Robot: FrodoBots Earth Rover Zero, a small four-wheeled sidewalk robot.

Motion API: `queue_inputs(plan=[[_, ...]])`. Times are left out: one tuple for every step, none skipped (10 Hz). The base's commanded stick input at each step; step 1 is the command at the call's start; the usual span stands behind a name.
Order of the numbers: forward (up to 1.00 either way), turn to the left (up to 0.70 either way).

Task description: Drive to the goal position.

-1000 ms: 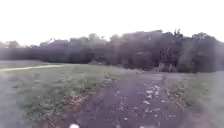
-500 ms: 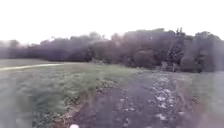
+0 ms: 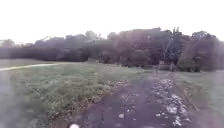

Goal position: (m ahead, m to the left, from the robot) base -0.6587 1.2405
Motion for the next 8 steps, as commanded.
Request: queue_inputs(plan=[[0.0,-0.81],[0.0,-0.81],[0.0,-0.81],[0.0,-0.81],[0.0,-0.81],[0.0,-0.81],[0.0,-0.81],[0.0,-0.81]])
